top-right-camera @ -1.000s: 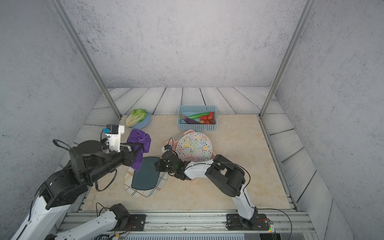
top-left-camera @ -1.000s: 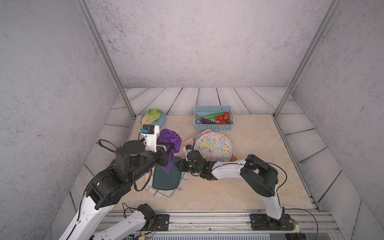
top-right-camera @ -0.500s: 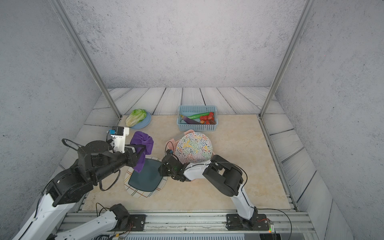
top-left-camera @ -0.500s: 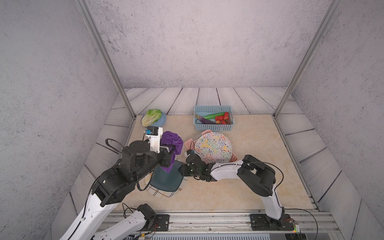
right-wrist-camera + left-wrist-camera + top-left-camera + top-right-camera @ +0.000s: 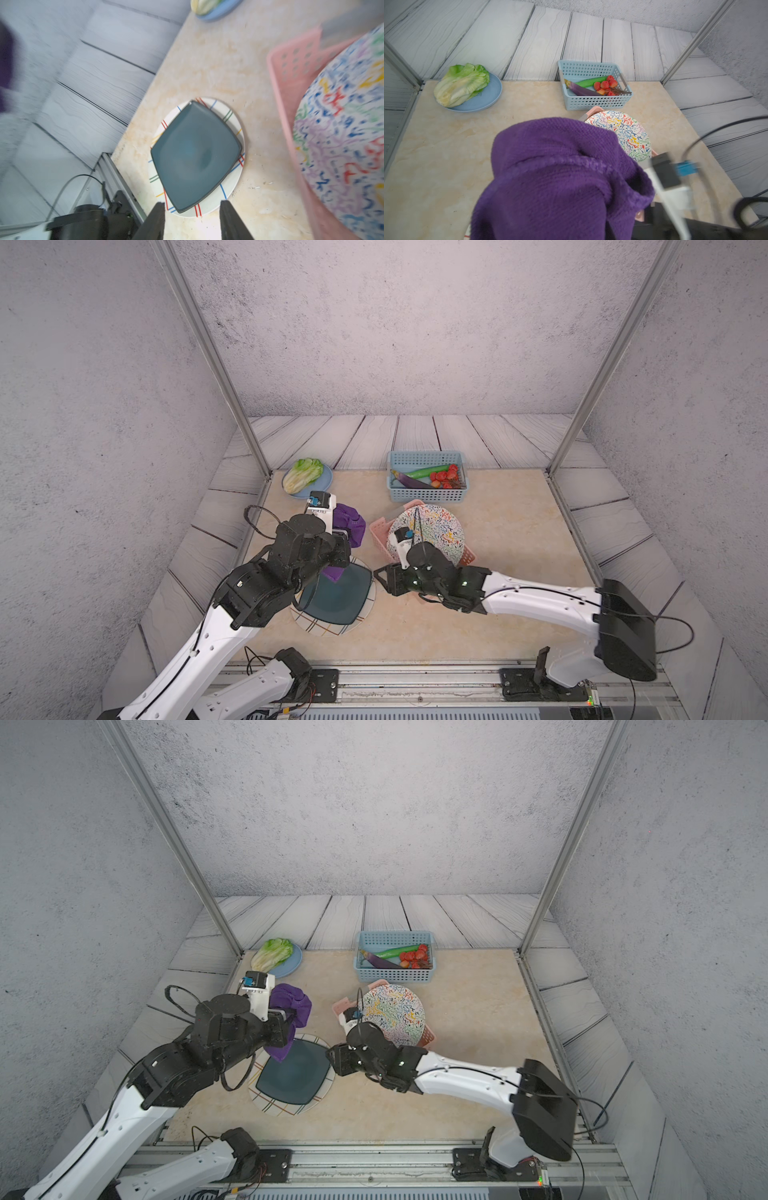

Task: Wipe the wet plate dry
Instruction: Place the plate on the plate, then pick up the plate from the bin.

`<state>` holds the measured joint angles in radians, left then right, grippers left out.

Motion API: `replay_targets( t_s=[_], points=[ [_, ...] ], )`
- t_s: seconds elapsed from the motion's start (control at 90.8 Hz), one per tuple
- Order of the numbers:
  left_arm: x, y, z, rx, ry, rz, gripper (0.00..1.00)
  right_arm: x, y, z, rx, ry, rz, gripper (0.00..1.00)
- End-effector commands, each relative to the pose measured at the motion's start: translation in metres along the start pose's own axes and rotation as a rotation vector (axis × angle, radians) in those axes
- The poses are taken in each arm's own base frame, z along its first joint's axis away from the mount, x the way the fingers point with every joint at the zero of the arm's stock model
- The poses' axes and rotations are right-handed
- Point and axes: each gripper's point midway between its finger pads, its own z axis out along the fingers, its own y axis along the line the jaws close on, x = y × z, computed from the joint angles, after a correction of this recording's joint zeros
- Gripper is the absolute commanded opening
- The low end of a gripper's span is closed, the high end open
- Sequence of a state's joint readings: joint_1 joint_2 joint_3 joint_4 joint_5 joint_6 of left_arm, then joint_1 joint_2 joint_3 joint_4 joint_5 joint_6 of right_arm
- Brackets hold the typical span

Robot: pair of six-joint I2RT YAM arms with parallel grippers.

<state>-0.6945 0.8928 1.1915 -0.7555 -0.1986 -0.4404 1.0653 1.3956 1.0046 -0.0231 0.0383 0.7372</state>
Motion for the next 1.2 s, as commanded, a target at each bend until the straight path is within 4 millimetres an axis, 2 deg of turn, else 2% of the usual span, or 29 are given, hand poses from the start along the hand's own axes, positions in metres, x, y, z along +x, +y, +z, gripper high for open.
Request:
replay_targets(
  t_s=[0.0,0.022,0.055,0.132,0.231,0.308,0.407,0.55,0.716,0.837,0.892,0.991,1.09,1.189],
  points=[
    [0.013,0.007,0.027,-0.060,0.055,0.032,0.00,-0.035,-0.081,-0.044,0.222,-0.050,0.012,0.42],
    [0.018,0.007,0.033,-0.066,0.075,0.036,0.00,-0.038,-0.095,-0.051,0.239,-0.044,0.042,0.42],
    [0.023,0.008,0.041,-0.075,0.100,0.039,0.00,-0.048,-0.127,-0.064,0.290,-0.059,0.098,0.41],
    [0.036,0.009,0.059,-0.087,0.152,0.038,0.00,-0.061,-0.181,-0.088,0.388,-0.091,0.172,0.41],
    [0.048,0.011,0.082,-0.090,0.207,0.023,0.00,-0.068,-0.228,-0.097,0.437,-0.090,0.240,0.41],
    [0.059,0.014,0.097,-0.105,0.254,0.024,0.00,-0.069,-0.246,-0.087,0.417,-0.046,0.267,0.47],
    [0.075,0.017,0.115,-0.122,0.315,0.034,0.00,-0.070,-0.256,-0.068,0.391,0.040,0.267,0.56],
    [0.098,0.016,0.136,-0.113,0.387,0.026,0.00,-0.068,-0.274,-0.041,0.381,0.103,0.274,0.57],
    [0.127,0.016,0.161,-0.115,0.473,0.008,0.00,-0.076,-0.270,-0.014,0.264,0.112,0.274,0.45],
    [0.153,0.012,0.181,-0.101,0.556,-0.019,0.00,-0.080,-0.263,-0.008,0.208,0.102,0.286,0.30],
    [0.166,0.007,0.192,-0.076,0.583,-0.042,0.00,-0.082,-0.255,-0.009,0.171,0.097,0.282,0.27],
    [0.182,-0.002,0.210,-0.028,0.610,-0.085,0.00,-0.088,-0.232,-0.015,0.063,0.067,0.274,0.25],
    [0.188,-0.009,0.222,0.000,0.618,-0.109,0.00,-0.094,-0.209,-0.021,-0.049,0.042,0.277,0.26],
    [0.191,-0.012,0.227,0.014,0.618,-0.129,0.00,-0.089,-0.201,-0.017,-0.096,0.052,0.302,0.29]
  ],
)
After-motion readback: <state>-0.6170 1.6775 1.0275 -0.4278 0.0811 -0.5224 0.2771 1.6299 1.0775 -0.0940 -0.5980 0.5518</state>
